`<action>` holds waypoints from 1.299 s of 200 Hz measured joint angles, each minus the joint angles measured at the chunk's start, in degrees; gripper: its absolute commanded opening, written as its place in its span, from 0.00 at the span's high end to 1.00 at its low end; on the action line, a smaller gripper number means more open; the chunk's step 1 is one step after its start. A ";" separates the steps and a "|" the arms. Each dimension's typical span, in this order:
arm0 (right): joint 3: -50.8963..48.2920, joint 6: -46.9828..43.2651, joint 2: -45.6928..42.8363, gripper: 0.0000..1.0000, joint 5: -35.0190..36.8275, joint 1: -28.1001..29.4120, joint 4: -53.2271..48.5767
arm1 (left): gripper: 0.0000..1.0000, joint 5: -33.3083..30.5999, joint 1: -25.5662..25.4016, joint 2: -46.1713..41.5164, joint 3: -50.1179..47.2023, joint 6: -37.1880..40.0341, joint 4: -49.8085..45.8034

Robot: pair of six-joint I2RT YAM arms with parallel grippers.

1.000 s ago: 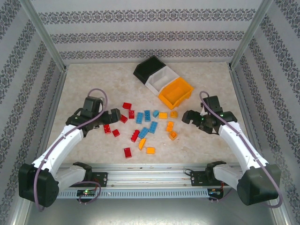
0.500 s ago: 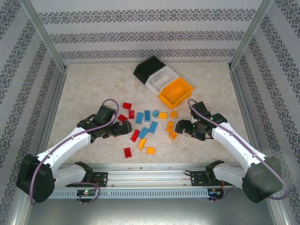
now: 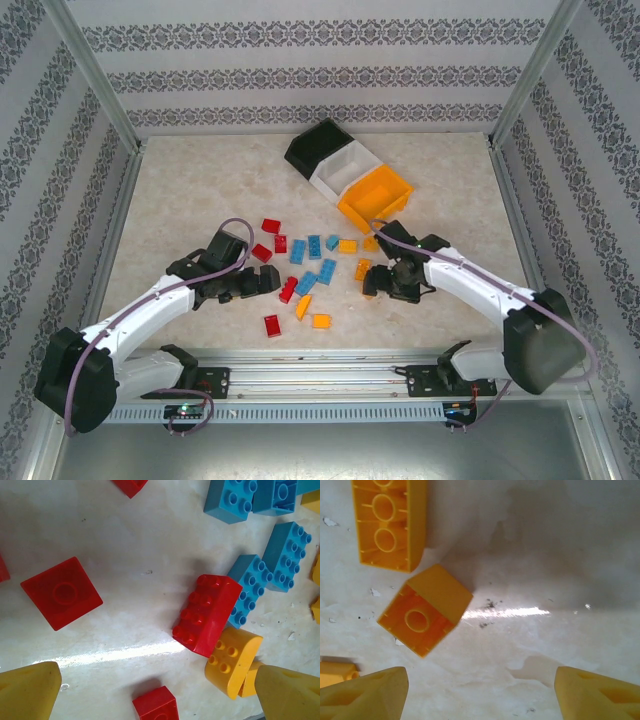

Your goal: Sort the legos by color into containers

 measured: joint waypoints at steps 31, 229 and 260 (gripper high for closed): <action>5.33 -2.43 6.27 0.21 0.46 2.27 0.09 | 0.00 0.02 0.00 -0.79 -0.20 0.04 -0.07; 12.70 -19.30 18.36 0.51 2.45 5.88 -3.58 | 0.00 1.66 1.09 -3.17 -4.26 -3.17 1.27; 11.30 -19.21 18.38 0.51 2.67 5.42 -2.62 | 0.00 1.88 1.11 -2.08 -4.31 -4.09 2.91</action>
